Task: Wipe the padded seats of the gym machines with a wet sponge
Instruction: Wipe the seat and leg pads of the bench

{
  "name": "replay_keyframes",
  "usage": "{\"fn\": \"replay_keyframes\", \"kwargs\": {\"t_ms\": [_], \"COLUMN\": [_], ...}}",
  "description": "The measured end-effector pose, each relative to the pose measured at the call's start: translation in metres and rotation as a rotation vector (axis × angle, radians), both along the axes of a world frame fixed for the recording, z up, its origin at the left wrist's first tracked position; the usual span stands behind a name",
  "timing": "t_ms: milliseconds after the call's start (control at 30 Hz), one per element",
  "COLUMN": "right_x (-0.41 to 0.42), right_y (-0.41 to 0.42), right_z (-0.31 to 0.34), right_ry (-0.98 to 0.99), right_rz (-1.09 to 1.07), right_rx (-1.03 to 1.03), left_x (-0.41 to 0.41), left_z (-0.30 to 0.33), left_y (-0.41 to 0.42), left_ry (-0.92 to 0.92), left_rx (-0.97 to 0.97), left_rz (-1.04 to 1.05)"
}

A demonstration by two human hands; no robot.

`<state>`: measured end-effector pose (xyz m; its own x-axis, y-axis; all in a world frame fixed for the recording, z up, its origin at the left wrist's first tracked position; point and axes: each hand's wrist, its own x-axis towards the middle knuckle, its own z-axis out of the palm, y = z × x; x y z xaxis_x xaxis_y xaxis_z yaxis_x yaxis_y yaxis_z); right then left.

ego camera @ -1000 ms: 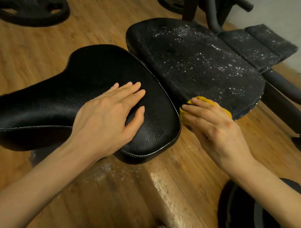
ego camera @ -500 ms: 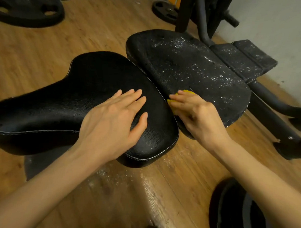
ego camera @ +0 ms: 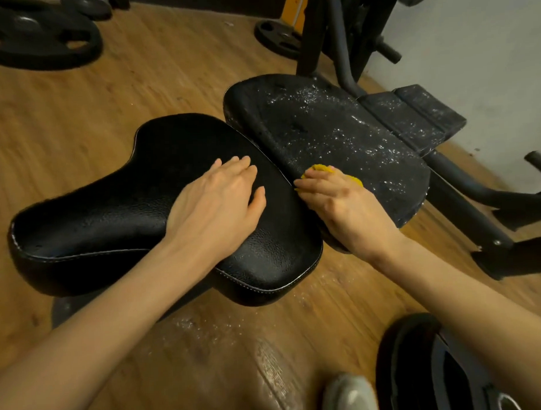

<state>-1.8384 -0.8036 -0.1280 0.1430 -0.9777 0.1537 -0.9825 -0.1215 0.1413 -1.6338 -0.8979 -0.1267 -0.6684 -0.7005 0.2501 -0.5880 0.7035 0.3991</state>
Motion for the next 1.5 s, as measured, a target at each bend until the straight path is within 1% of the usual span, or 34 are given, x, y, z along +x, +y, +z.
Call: {"fn": "replay_keyframes", "kwargs": {"t_ms": [100, 167, 200, 300, 400, 500, 633, 733, 800, 867, 933, 1033, 1067, 1133, 1200, 1233, 1267, 1333, 1367, 1433, 1500], "right_x": [-0.001, 0.001, 0.0, -0.006, -0.026, -0.043, -0.05, -0.052, -0.047, -0.042, -0.045, -0.057, -0.059, -0.052, -0.036, -0.027, -0.02, -0.017, -0.02, -0.029, -0.027], "right_y": [0.017, 0.008, 0.005, 0.005, 0.005, -0.018, -0.04, -0.061, -0.089, -0.104, -0.096, -0.058, -0.061, -0.095, -0.137, -0.15, -0.157, -0.151, -0.142, -0.134, -0.154], "right_z": [-0.001, 0.004, 0.009, 0.033, 0.044, 0.027, 0.003, 0.006, 0.012, 0.014, 0.014, 0.015, 0.016, 0.019, 0.019, 0.016, 0.012, 0.005, 0.002, -0.001, 0.004], "right_ry": [0.034, -0.017, -0.034, 0.025, -0.015, -0.088, -0.134, -0.158, -0.191, -0.174, -0.13, -0.268, -0.289, -0.337, -0.311, -0.265, -0.178, 0.02, 0.055, 0.054, 0.135], "right_rz": [0.016, 0.03, 0.048, 0.116, 0.22, 0.293, 0.398, 0.399, 0.348, 0.316, 0.34, 0.382, 0.377, 0.323, 0.218, 0.19, 0.177, 0.192, 0.219, 0.282, 0.291], "right_rx": [-0.004, 0.0, 0.029, 0.163, 0.059, -0.047, -0.076, -0.078, 0.0, 0.083, 0.053, 0.04, 0.051, 0.044, 0.038, 0.031, 0.029, 0.007, -0.01, -0.058, -0.063], "left_x": [0.001, 0.001, 0.001, 0.0, -0.001, -0.003, -0.004, -0.006, -0.009, -0.011, -0.011, -0.012, -0.013, -0.019, -0.027, -0.03, -0.033, -0.036, -0.036, -0.035, -0.033], "left_z": [-0.004, -0.003, -0.003, -0.007, -0.008, -0.008, -0.005, -0.001, 0.004, 0.008, 0.01, 0.013, 0.013, 0.01, 0.008, 0.006, 0.004, -0.001, -0.002, -0.008, -0.012], "left_y": [-0.002, -0.002, -0.003, -0.005, -0.005, -0.005, -0.005, -0.003, -0.001, 0.002, 0.003, 0.002, 0.0, -0.007, -0.016, -0.022, -0.027, -0.034, -0.035, -0.036, -0.036], "left_ry": [0.04, 0.061, 0.063, 0.064, 0.033, 0.006, -0.022, -0.029, -0.045, -0.056, -0.068, -0.059, -0.058, -0.067, -0.101, -0.109, -0.104, -0.073, -0.058, -0.036, 0.001], "left_rx": [-0.024, -0.044, -0.043, -0.027, -0.01, 0.0, 0.01, 0.04, 0.08, 0.117, 0.132, 0.132, 0.126, 0.072, 0.018, 0.006, 0.007, 0.016, 0.015, 0.014, 0.012], "left_rz": [0.014, 0.028, 0.029, 0.016, 0.051, 0.11, 0.139, 0.172, 0.181, 0.182, 0.192, 0.221, 0.232, 0.258, 0.305, 0.327, 0.342, 0.341, 0.332, 0.329, 0.345]}}
